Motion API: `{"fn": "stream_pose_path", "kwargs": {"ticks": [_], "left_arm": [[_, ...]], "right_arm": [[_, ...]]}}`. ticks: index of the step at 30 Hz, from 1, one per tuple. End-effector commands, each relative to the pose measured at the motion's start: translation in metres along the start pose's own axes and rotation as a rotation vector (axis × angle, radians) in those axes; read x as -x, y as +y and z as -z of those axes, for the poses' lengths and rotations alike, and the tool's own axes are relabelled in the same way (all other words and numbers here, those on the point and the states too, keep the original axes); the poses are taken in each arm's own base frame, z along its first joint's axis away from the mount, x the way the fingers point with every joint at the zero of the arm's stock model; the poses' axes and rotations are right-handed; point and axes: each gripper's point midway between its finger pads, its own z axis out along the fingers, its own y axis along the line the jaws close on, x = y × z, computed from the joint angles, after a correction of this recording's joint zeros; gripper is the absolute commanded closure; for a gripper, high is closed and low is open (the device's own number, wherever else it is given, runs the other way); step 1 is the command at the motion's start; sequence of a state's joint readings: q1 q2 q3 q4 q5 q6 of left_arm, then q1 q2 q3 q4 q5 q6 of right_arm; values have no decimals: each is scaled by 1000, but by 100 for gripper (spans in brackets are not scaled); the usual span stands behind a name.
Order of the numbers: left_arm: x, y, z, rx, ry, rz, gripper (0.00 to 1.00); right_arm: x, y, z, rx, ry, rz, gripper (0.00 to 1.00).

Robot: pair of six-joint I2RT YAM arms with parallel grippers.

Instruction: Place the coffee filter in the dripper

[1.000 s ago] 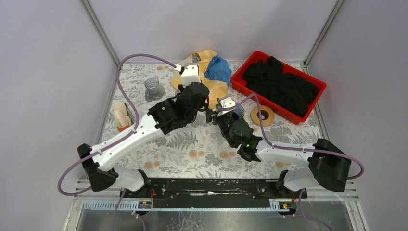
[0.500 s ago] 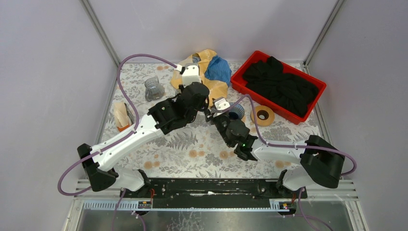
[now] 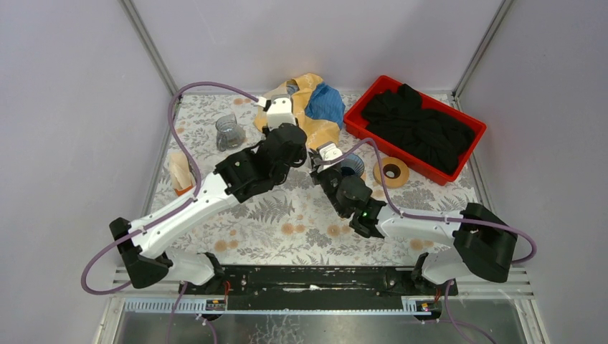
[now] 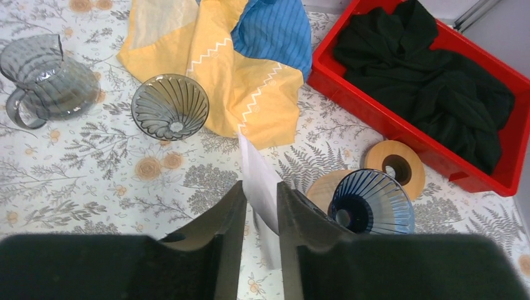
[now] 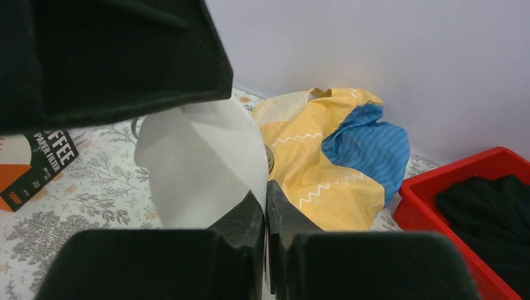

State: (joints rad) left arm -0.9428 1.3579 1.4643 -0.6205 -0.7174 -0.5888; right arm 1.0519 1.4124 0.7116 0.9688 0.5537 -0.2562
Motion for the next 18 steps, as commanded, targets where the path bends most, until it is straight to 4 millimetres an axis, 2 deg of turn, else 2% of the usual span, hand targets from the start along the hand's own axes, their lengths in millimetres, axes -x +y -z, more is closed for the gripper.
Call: {"fn": "stream_pose_path", "kwargs": {"ticks": [1, 4, 8, 13, 18], "left_arm": [[12, 2, 10, -22, -46, 31, 64], [16, 4, 16, -39, -59, 45, 48], [20, 8, 24, -62, -79, 66, 35], [29, 8, 36, -122, -109, 94, 12], [37, 9, 51, -185, -137, 125, 3]], "right_arm": [[42, 0, -1, 8, -53, -98, 94], [42, -1, 0, 5, -18, -116, 96], [44, -1, 1, 10, 37, -128, 100], [47, -4, 6, 2, 82, -139, 100], [49, -7, 9, -4, 159, -137, 100]]}}
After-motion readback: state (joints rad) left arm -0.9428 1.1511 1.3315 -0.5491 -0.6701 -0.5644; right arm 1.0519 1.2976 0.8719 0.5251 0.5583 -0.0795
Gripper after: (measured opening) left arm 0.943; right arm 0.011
